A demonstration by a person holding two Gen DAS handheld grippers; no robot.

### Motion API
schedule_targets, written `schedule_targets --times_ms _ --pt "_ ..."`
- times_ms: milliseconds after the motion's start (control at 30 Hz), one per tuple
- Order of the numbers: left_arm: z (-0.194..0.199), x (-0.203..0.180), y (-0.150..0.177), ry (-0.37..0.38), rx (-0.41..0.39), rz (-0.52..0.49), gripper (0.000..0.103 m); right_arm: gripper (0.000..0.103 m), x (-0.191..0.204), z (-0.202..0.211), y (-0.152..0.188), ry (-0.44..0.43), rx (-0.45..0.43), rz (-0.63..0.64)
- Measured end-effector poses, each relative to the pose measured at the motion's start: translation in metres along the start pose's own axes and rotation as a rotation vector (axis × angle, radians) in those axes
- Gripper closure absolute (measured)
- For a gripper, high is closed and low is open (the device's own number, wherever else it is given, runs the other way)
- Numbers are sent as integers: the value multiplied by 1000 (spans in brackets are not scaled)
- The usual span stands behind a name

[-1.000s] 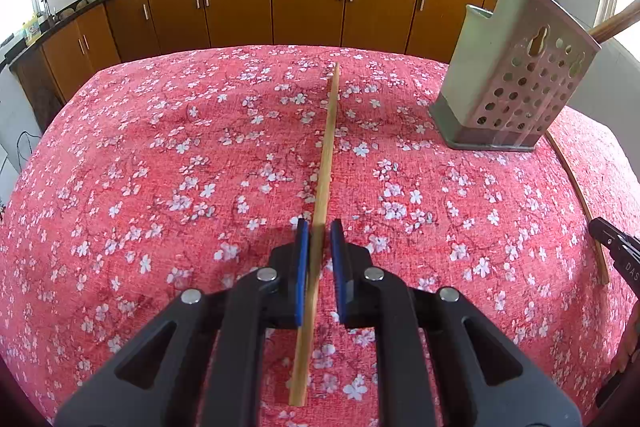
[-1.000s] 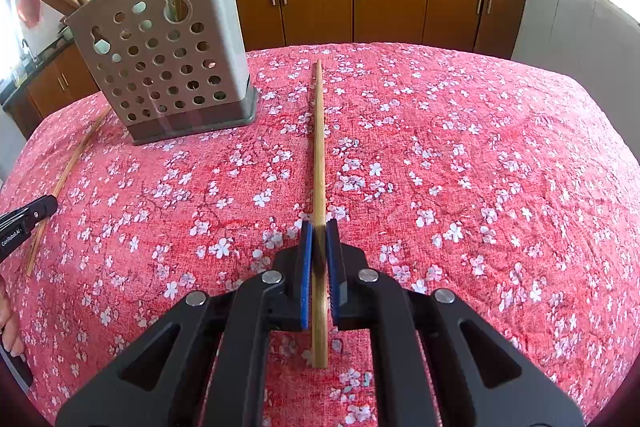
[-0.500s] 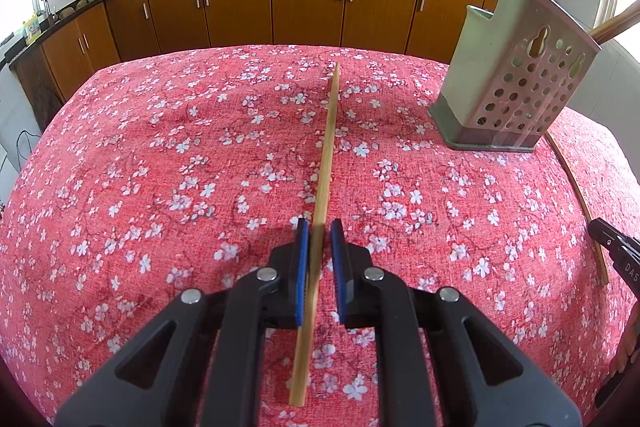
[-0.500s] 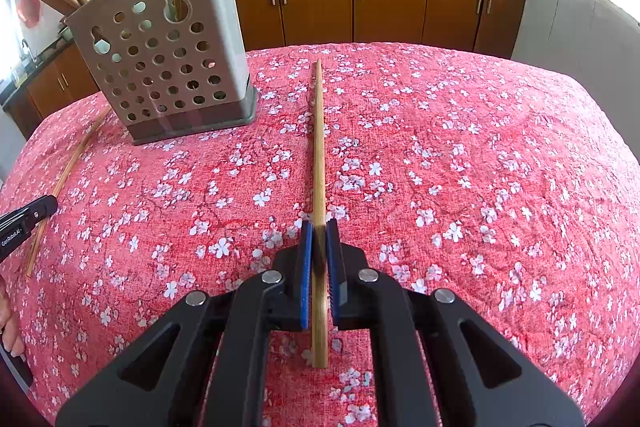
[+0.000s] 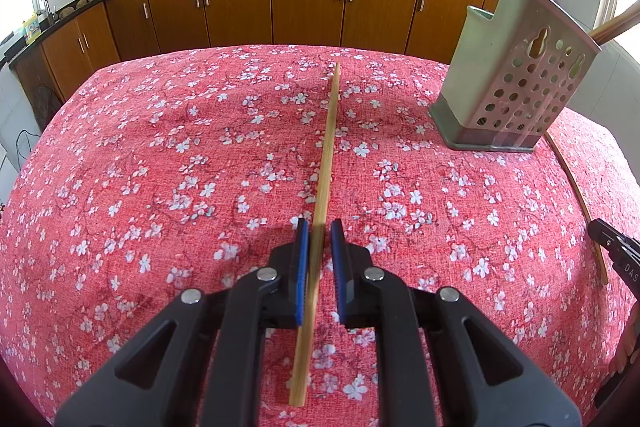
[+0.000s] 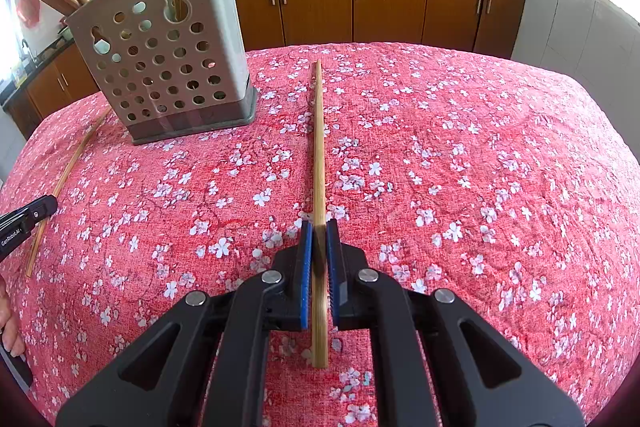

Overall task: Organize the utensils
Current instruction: 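Hold the pinched chopsticks against the tablecloth with both tools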

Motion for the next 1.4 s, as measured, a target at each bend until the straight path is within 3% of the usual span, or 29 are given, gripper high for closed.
schedule_targets --times_ms 1100,1400 --pt "1 0 0 4 0 11 89 95 0 1 0 -2 0 -3" --pt "16 -3 17 15 3 -31 89 95 0 1 0 -3 0 -5"
Point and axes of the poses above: each gripper's, at about its wrist camera, not at the fingertips, and z roughly against the way its jaws point, x to its left, y to its underside, the point moved 3 cm from there along -z, roughly the way its jaws point, and after that the axes turned 9 degrees about -z, right-handed, at the moved point
